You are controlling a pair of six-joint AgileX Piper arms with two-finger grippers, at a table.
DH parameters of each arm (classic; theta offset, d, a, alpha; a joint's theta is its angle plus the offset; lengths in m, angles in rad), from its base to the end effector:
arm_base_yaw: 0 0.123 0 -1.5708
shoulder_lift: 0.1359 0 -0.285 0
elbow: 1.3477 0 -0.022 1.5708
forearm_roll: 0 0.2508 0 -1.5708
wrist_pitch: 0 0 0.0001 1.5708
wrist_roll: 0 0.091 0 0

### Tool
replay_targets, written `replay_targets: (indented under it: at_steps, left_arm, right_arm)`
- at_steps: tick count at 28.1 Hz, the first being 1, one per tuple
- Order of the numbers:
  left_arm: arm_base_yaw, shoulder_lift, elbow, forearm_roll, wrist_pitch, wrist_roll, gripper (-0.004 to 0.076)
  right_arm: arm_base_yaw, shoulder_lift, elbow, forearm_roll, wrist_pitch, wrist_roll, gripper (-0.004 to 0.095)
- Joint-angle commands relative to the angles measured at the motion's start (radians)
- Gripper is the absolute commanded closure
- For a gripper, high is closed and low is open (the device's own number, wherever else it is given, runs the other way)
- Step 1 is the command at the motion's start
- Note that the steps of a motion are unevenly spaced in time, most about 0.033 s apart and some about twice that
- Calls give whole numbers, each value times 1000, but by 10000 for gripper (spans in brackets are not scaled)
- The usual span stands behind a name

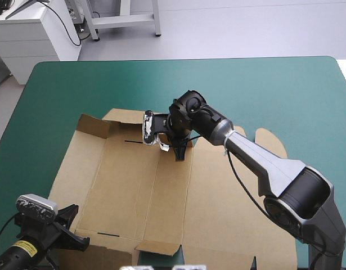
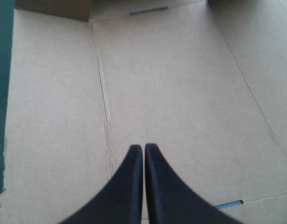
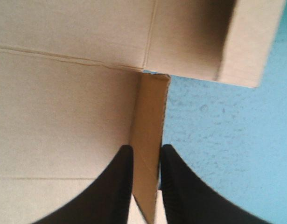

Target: Fold the box

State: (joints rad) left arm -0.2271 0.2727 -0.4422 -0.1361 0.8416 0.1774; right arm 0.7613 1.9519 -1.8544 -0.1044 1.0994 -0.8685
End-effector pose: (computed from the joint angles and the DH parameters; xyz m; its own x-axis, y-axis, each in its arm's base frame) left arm 0.0477 -0.0205 0.2715 -0.5057 0.2050 -0.8380 0.3514 0.9361 0.0169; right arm 0.3188 0.2921 0.3091 0.1266 -0.9703 -0.2063 -0.9137 -0.0331 -0.4051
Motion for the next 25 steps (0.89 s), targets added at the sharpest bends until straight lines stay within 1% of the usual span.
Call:
replay_targets:
  at_steps: [1,4,6,8,12,14,17,21,25]
  left_arm:
    - [-1,10,-23,-18,-61,-1,731]
    - [-1,10,-23,-18,-61,-1,731]
    - [-1,10,-23,-18,-61,-1,731]
    - [-1,10,-23,-18,-61,-1,731]
    - [-1,10,-23,-16,-61,-1,731]
    - [-1,10,-23,-16,-61,-1,731]
    - [-1,10,-23,-14,-61,-1,731]
    - [-1,10,-23,-14,-61,-1,731]
    - [-1,10,-23,-14,-61,-1,731]
  right_arm:
    - [2,-54,-30,-65,-32,50,538]
    - [2,-54,-30,-176,26,142,562]
    - [-3,-54,-30,-254,78,201,628]
    - [-25,-65,-30,-269,115,226,706]
    - [-125,-116,-30,-227,146,318,866]
    - [-184,-157,-30,-191,146,353,918]
    - [-283,-237,-30,-128,146,394,929]
    - [-444,-364,-21,-18,146,446,929]
    - [-605,-494,75,94,146,473,929]
